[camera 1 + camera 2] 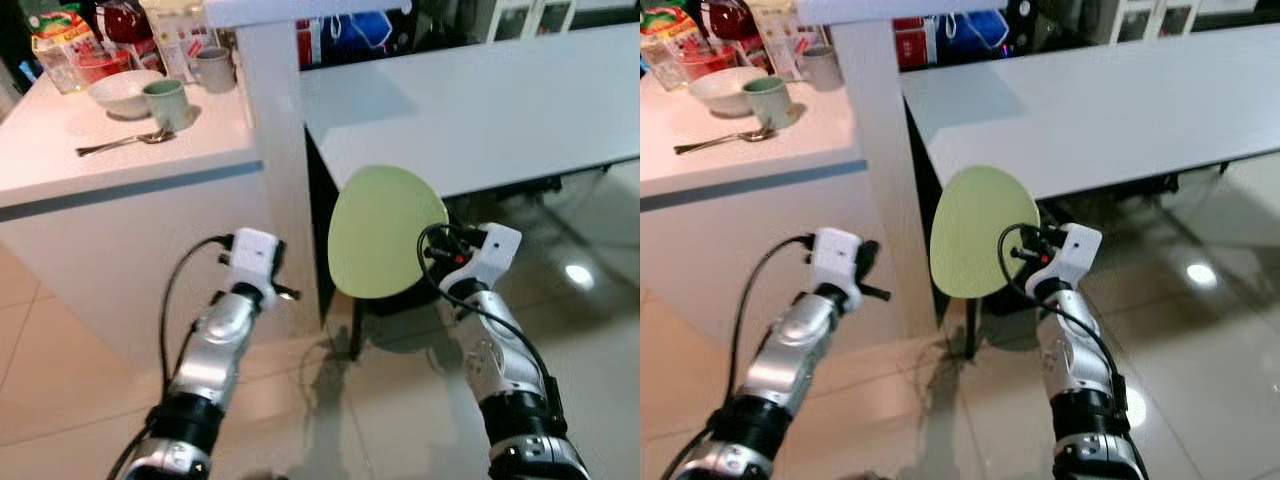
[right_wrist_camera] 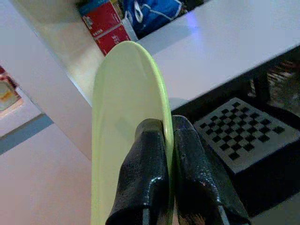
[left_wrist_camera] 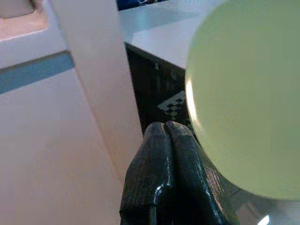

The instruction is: Setting the table

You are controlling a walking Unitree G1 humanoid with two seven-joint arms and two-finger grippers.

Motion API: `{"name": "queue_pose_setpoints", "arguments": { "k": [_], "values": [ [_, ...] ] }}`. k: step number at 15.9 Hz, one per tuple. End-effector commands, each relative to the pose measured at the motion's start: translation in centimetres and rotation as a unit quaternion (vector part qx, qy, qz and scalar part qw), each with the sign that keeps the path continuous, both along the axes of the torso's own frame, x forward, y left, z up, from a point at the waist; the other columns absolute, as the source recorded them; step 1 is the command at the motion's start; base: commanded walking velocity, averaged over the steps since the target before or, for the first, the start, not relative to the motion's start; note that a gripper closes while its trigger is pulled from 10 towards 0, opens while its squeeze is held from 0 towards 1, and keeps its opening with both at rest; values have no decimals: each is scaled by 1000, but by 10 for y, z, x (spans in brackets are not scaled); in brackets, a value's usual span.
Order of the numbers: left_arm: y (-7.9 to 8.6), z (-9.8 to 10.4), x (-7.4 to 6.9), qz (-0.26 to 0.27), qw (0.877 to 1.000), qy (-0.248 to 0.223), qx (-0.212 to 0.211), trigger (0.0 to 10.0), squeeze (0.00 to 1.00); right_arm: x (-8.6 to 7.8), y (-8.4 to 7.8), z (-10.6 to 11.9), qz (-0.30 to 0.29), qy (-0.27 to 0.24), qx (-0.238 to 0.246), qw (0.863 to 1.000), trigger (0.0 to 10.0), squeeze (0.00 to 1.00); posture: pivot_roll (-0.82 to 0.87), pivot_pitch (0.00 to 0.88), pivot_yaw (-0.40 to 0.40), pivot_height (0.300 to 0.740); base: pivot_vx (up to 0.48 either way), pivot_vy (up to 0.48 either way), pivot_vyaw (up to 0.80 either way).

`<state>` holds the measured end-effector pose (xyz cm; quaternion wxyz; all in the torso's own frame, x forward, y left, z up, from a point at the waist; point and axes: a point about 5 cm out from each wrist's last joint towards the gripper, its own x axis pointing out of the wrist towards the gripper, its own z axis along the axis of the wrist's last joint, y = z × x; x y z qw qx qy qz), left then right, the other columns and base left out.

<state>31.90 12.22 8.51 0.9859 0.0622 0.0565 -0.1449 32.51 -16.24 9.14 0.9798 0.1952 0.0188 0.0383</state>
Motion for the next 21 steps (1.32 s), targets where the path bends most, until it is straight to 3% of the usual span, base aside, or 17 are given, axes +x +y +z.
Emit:
{"name": "queue_pose_setpoints", "arguments": {
  "k": [1, 8, 10, 12, 14, 15, 17, 19, 21],
  "values": [
    [16, -2, 3, 26, 999, 11, 23, 10000, 0, 2, 3, 4, -5, -13, -6, 1000, 10000, 0, 22, 0, 74, 740, 330, -345, 0],
    [19, -3, 4, 43, 998, 9, 50, 10000, 0, -3, 12, 1, 18, -19, -24, 999, 10000, 0, 16, 0, 82, 740, 288, -183, 0],
    [16, -3, 4, 34, 998, 6, 47, 10000, 0, -2, 29, 27, 70, -82, -46, 993, 10000, 0, 11, 0, 89, 740, 0, 0, 0],
    [14, -2, 4, 30, 998, 4, 46, 10000, 0, 2, 35, 62, 96, -142, -24, 985, 10000, 0, 6, 0, 93, 740, 0, 0, 0],
    [11, 0, 5, 22, 999, 0, 46, 10000, 0, 13, 14, 77, 36, -151, 30, 987, 10000, 0, 4, 0, 96, 740, 0, 0, 0],
    [9, 1, 6, 17, 999, -3, 46, 10000, 0, 20, -9, 72, -32, -132, 46, 990, 10000, 0, 4, 0, 96, 740, 0, 0, 0],
    [8, 2, 6, 13, 999, -4, 48, 10000, 0, 21, -35, 51, -94, -83, 44, 991, 10000, 0, 7, 0, 100, 740, 294, -375, 0],
    [7, 1, 5, 8, 998, -2, 57, 10000, 0, 18, -48, 37, -137, -53, 37, 988, 10000, 0, 9, 0, 100, 740, 328, -347, 0],
    [8, 0, 5, 9, 998, -1, 61, 10000, 0, 17, -47, 28, -141, -39, 34, 989, 10000, 0, 9, 0, 103, 740, 345, -330, 0]
  ]
}}
